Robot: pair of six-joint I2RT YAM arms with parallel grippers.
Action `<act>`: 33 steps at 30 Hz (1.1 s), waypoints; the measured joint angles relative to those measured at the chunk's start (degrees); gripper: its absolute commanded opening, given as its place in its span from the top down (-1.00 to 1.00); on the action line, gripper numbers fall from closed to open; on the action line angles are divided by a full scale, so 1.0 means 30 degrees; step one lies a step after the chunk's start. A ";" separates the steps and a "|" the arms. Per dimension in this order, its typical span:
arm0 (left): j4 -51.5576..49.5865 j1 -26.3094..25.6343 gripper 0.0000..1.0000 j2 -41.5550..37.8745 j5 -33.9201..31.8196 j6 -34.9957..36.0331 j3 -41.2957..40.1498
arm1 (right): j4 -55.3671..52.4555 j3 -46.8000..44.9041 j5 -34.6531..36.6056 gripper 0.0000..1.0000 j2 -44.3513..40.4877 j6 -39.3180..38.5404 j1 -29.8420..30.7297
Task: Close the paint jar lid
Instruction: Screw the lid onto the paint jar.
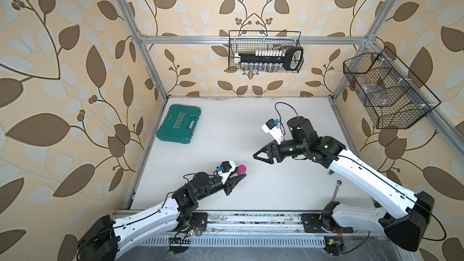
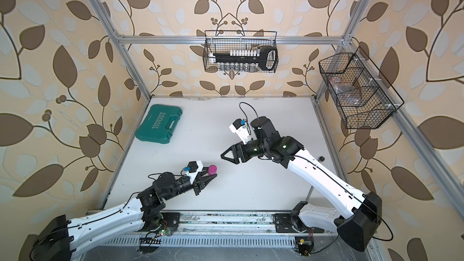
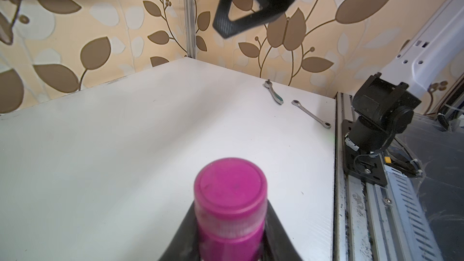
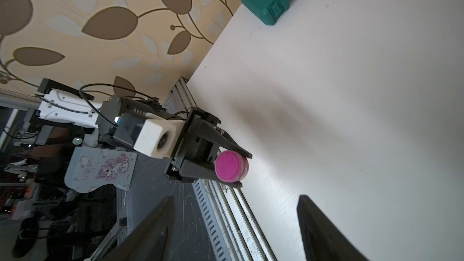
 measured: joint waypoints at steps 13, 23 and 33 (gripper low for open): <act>0.1807 0.0000 0.85 0.0160 -0.0015 0.0109 -0.0080 | 1.5963 -0.9296 -0.3548 -0.65 -0.0612 1.2203 -0.0248; 0.2565 0.0000 0.86 0.1326 -0.0153 0.0328 -0.0044 | 2.1085 -1.0681 -0.3242 -0.65 0.0364 1.6028 0.0845; 0.4189 0.0000 0.86 0.3869 -0.0299 0.0576 0.0605 | 2.3569 -1.0703 -0.2783 -0.64 0.2739 1.7857 0.0845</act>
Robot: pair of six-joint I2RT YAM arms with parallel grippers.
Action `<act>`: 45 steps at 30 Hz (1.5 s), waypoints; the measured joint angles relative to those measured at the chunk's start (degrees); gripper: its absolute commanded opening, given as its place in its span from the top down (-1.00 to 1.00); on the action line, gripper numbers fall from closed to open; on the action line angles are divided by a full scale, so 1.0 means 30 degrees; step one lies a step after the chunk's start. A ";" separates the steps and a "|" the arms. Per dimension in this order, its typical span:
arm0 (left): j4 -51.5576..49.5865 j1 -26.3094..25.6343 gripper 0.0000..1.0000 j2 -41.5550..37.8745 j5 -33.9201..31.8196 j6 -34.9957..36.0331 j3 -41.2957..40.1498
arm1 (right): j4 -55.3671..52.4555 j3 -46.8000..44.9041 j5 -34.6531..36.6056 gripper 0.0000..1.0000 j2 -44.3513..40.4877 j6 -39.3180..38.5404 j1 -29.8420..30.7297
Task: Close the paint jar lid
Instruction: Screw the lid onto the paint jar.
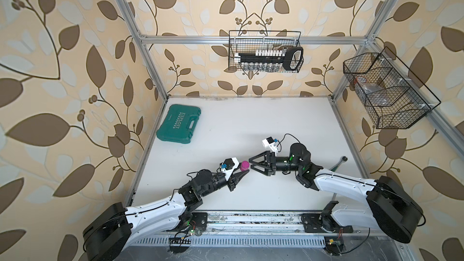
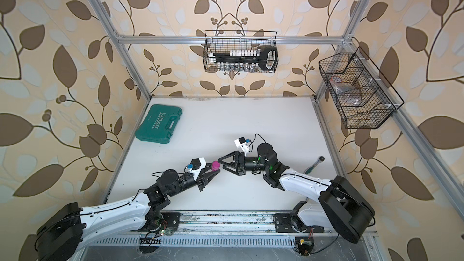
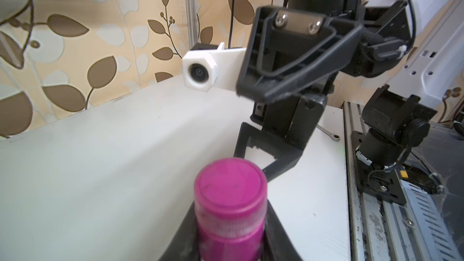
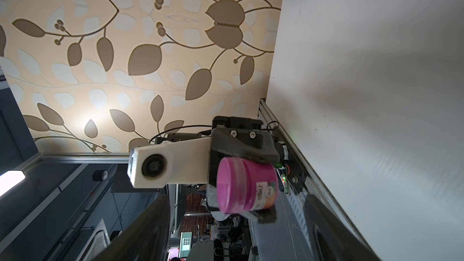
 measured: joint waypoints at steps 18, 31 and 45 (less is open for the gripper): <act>0.1960 0.0000 0.88 0.1931 -0.0474 0.0029 0.0189 | 0.4167 -0.0474 0.1013 -0.24 0.1778 0.2798 0.0444; 0.2310 0.0007 0.88 0.2098 -0.0801 0.0007 0.0291 | 0.4437 -0.0729 0.1428 0.16 0.1778 0.3162 0.0444; 0.2965 0.0022 0.89 0.2798 -0.0969 -0.0051 0.0401 | 0.4233 -0.0729 0.1719 0.39 0.1778 0.3293 0.0372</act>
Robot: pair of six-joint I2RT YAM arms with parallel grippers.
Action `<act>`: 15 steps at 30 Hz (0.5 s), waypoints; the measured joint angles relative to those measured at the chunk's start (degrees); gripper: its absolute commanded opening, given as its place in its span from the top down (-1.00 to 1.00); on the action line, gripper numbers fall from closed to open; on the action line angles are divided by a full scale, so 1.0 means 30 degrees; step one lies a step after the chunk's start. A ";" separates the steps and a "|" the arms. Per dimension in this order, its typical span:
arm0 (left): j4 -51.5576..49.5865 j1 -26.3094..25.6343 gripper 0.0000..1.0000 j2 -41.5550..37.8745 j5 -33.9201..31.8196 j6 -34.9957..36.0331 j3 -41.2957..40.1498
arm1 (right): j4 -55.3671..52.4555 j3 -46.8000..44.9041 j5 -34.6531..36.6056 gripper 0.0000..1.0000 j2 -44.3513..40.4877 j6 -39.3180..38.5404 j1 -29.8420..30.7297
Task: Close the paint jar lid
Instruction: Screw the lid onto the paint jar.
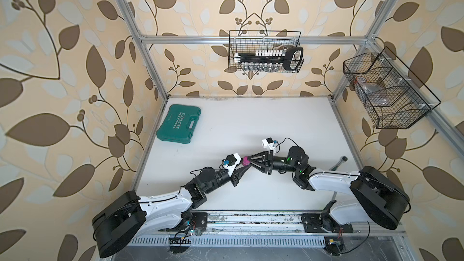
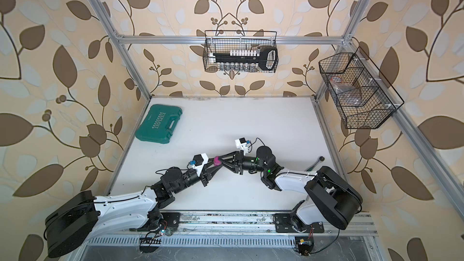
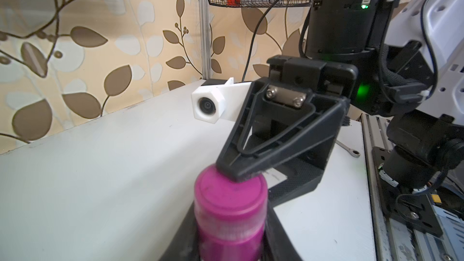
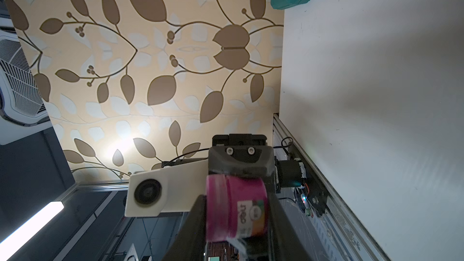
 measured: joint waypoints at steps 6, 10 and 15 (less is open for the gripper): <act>-0.0546 0.0015 0.89 -0.0197 0.0087 -0.0044 0.0000 | -0.1399 0.0168 -0.0379 -0.28 -0.0364 -0.0627 -0.0197; -0.1566 0.0619 0.89 -0.0867 0.0270 -0.0146 0.0007 | -0.8910 0.1814 -0.0554 -0.46 -0.3308 -0.4444 -0.1435; -0.3126 0.2157 0.89 -0.1282 0.1326 -0.0415 0.0474 | -1.8229 0.6739 -0.0124 -0.45 -0.5464 -1.1555 -0.3016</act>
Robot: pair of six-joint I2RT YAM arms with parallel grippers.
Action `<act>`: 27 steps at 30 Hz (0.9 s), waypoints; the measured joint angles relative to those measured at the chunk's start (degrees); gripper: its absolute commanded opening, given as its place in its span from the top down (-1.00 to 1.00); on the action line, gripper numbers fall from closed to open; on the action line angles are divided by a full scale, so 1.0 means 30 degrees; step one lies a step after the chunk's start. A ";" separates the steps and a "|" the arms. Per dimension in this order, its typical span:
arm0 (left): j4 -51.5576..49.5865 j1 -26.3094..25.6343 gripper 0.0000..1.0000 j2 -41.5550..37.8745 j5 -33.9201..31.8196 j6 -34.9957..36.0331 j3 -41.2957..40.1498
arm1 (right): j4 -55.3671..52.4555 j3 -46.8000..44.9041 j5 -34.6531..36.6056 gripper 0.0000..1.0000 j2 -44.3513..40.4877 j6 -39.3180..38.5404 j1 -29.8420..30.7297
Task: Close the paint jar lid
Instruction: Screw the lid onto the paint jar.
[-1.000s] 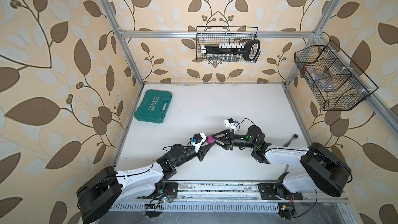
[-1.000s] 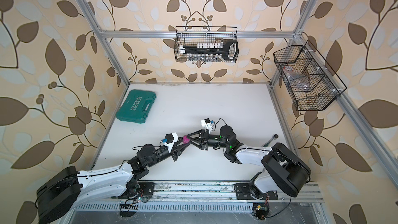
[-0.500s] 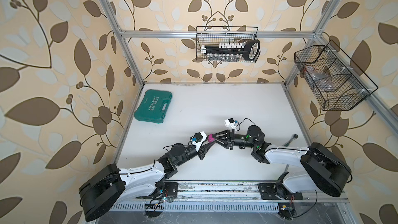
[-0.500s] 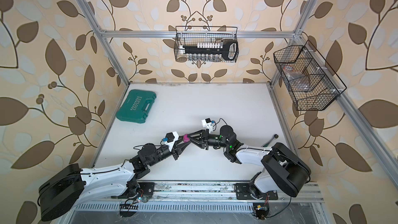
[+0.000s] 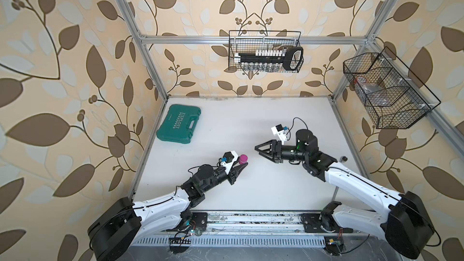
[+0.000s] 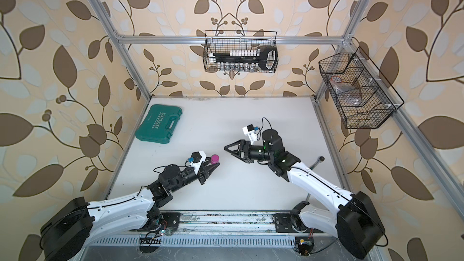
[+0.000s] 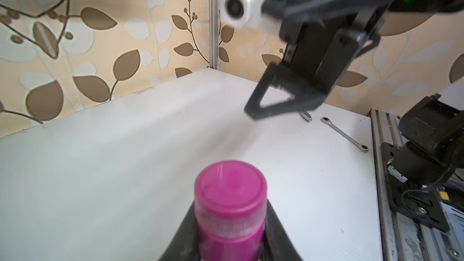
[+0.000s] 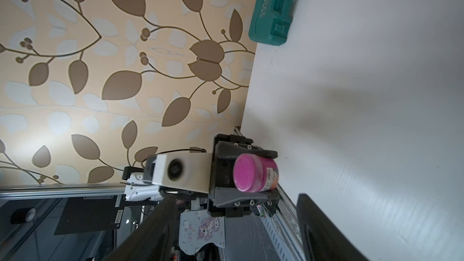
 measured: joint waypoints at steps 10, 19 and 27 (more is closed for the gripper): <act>-0.2361 0.0845 0.90 0.1086 0.2433 0.0393 0.2004 | -1.3289 0.8830 0.2514 -0.24 0.5275 -1.4950 0.1384; -0.3657 0.1093 0.90 0.1282 0.3351 0.0976 0.2208 | -1.7449 1.1774 0.3118 -0.15 0.7468 -2.1267 0.3184; -0.3679 0.1093 0.91 0.1290 0.3453 0.1064 0.2208 | -1.9118 1.3937 0.3410 -0.17 0.9413 -2.3627 0.3847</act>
